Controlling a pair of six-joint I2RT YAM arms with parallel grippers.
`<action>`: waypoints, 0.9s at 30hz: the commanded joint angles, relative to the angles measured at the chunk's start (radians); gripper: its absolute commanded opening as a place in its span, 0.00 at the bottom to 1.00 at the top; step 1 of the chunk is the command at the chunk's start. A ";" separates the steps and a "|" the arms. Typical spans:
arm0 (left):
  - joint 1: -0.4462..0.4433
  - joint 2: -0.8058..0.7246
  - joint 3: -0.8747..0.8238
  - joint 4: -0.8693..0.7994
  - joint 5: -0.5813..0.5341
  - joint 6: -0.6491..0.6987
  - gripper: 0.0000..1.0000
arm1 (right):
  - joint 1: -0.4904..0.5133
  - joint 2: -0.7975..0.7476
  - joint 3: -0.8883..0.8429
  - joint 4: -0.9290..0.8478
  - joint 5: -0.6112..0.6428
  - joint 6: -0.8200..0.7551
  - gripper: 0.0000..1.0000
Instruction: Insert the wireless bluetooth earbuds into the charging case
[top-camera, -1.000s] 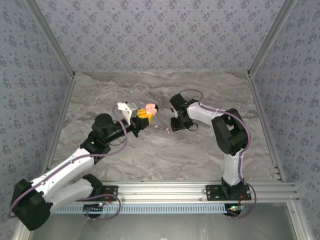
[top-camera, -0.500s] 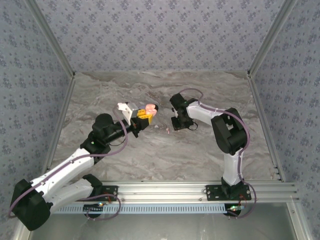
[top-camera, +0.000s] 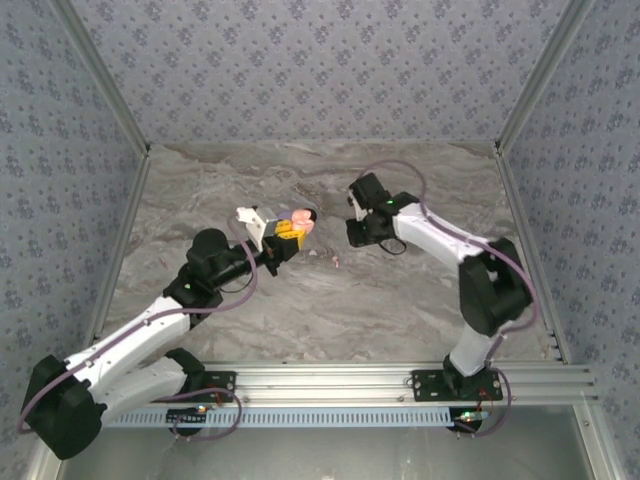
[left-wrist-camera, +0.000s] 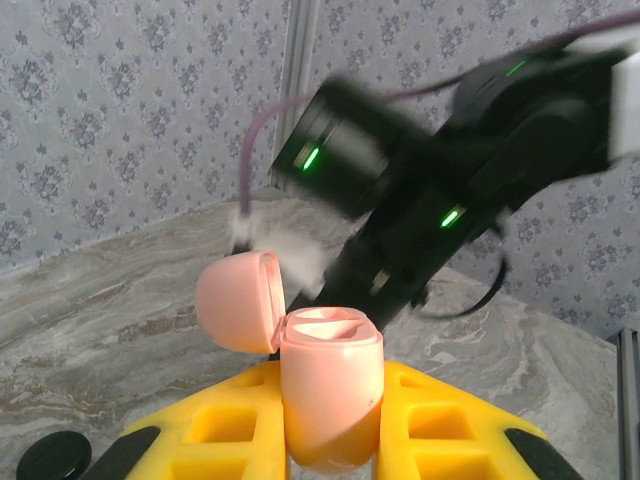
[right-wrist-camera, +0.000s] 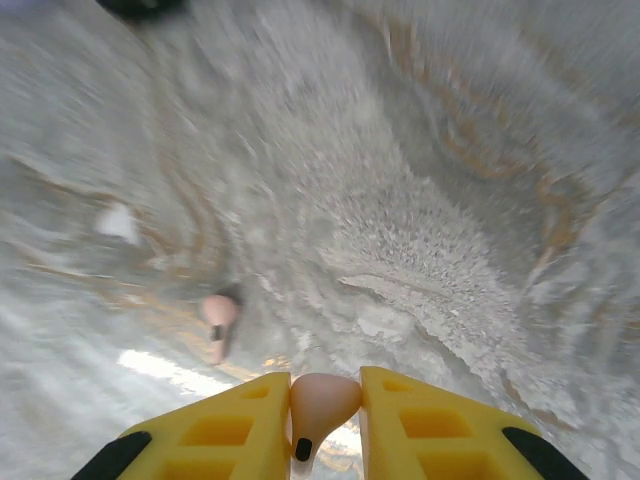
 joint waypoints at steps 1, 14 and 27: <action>-0.008 0.031 -0.011 0.104 -0.014 -0.012 0.01 | 0.003 -0.171 -0.011 0.036 -0.025 0.045 0.25; -0.020 0.167 0.050 0.209 0.006 -0.009 0.00 | 0.093 -0.525 -0.087 0.282 -0.147 0.178 0.25; -0.033 0.182 0.059 0.221 0.016 -0.015 0.00 | 0.182 -0.470 -0.128 0.385 -0.078 0.201 0.25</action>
